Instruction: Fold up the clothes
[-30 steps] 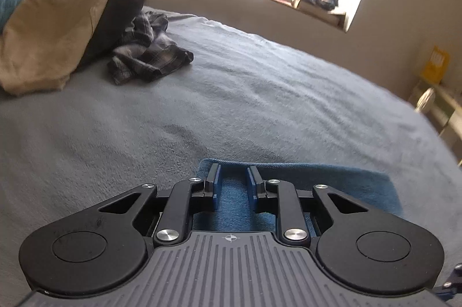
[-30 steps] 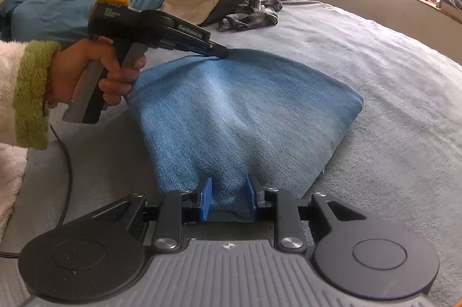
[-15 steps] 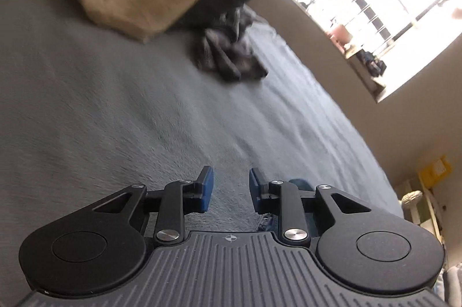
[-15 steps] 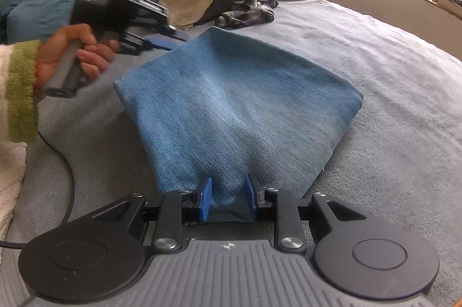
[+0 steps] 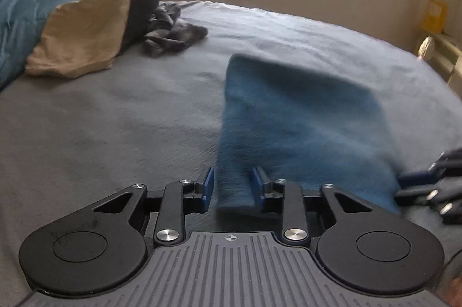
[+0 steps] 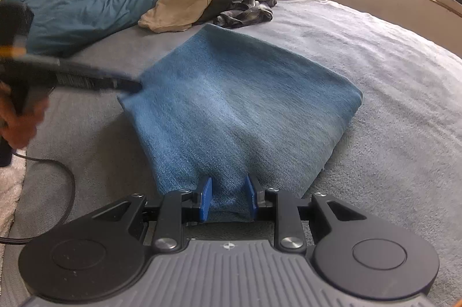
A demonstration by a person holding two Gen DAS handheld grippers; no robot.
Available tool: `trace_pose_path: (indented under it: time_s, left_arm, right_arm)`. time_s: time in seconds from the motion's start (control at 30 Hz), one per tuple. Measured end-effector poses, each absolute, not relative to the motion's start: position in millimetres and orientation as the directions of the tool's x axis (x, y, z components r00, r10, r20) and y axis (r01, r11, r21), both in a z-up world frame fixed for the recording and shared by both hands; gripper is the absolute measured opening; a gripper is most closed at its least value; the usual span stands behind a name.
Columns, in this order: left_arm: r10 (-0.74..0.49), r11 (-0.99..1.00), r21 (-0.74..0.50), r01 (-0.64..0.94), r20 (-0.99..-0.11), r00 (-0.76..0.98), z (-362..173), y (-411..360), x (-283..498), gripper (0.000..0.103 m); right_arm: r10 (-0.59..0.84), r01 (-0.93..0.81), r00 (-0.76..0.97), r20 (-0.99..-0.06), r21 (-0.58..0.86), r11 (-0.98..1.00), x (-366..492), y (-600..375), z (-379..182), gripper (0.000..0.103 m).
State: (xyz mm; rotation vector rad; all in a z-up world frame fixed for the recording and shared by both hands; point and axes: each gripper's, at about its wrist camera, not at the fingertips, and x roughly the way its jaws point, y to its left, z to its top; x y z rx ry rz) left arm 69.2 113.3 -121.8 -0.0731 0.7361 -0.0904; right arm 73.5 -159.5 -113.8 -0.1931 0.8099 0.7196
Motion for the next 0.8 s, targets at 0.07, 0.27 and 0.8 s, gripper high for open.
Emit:
trace_pose_path:
  time_s: [0.07, 0.27, 0.8]
  left_arm:
    - [-0.113, 0.989, -0.144, 0.022, -0.666, 0.737, -118, 126, 65, 0.035]
    - [-0.034, 0.997, -0.077, -0.019, -0.633, 0.773, -100, 137, 48, 0.031]
    - [-0.296, 0.95, -0.08, 0.303, -0.545, 0.785, -98, 38, 36, 0.033]
  right_arm:
    - [0.507, -0.655, 0.474, -0.72, 0.096, 0.749, 73, -158, -113, 0.028]
    - [0.51, -0.65, 0.473, -0.718, 0.107, 0.753, 73, -160, -114, 0.028]
    - [0.532, -0.593, 0.507, -0.678, 0.173, 0.786, 70, -185, -90, 0.03]
